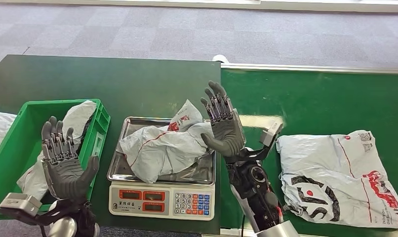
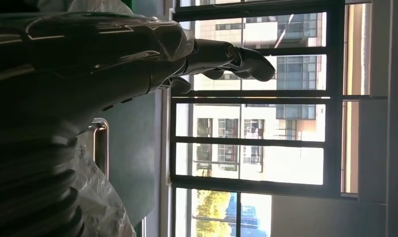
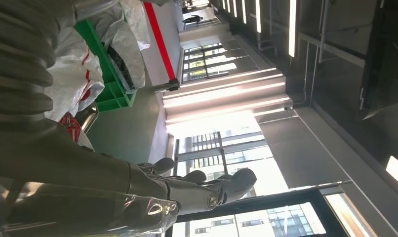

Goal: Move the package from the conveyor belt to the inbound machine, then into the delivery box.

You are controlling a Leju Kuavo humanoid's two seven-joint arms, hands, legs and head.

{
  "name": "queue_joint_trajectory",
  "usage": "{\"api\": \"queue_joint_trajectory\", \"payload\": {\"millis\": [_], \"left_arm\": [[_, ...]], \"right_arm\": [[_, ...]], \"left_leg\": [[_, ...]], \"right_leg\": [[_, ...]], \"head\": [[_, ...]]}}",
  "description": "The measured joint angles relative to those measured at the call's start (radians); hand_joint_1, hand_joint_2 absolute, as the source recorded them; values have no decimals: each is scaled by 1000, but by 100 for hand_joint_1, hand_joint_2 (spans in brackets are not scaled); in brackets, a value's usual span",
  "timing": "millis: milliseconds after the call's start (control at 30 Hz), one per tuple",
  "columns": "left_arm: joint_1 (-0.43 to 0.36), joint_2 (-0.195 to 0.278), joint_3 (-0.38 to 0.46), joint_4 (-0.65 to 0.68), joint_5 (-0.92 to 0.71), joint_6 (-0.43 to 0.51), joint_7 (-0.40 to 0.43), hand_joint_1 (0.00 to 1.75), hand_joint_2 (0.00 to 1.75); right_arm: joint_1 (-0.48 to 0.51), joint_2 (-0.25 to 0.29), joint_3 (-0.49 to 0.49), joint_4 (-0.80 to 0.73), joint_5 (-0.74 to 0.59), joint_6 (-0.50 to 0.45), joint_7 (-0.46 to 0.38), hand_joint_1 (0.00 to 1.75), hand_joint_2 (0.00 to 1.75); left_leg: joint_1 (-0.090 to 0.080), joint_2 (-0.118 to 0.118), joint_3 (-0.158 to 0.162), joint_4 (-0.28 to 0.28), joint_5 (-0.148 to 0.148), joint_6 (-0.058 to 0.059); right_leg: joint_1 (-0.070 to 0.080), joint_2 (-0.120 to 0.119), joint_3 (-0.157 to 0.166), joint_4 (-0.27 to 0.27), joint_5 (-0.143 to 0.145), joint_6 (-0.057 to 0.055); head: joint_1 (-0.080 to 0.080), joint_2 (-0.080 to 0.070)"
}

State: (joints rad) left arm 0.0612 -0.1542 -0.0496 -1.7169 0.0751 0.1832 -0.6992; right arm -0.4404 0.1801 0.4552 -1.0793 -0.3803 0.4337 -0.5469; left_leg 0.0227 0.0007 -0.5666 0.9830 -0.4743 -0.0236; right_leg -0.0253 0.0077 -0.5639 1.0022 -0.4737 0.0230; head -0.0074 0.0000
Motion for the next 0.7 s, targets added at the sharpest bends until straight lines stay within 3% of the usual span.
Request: {"api": "queue_joint_trajectory", "payload": {"millis": [267, 367, 467, 600, 700], "left_arm": [[20, -35, 25, 4, 12, -134, 0, 0, 175], [29, -42, 28, 8, 22, -182, 0, 0, 175], [31, -43, 28, 8, 21, -187, 0, 0, 175], [17, -53, 3, 53, -10, -218, 0, 0, 175], [-16, -54, -42, 114, -33, -226, 3, 0, 175]], "right_arm": [[80, -3, -63, -61, 14, -17, -7, 0, 175], [120, -4, -89, -86, 138, -123, -30, 0, 175], [128, -5, -93, -90, 173, -155, -37, 0, 175], [199, -1, -115, -133, 416, -412, -72, 0, 175], [249, 5, -131, -153, 453, -477, -75, 0, 175]], "left_leg": [[0, 0, 0, 0, 0, 0], [0, 0, 0, 0, 0, 0], [0, 0, 0, 0, 0, 0], [0, 0, 0, 0, 0, 0], [0, 0, 0, 0, 0, 0]], "right_leg": [[0, 0, 0, 0, 0, 0], [0, 0, 0, 0, 0, 0], [0, 0, 0, 0, 0, 0], [0, 0, 0, 0, 0, 0], [0, 0, 0, 0, 0, 0]], "head": [[0, 0], [0, 0], [0, 0], [0, 0], [0, 0]]}}
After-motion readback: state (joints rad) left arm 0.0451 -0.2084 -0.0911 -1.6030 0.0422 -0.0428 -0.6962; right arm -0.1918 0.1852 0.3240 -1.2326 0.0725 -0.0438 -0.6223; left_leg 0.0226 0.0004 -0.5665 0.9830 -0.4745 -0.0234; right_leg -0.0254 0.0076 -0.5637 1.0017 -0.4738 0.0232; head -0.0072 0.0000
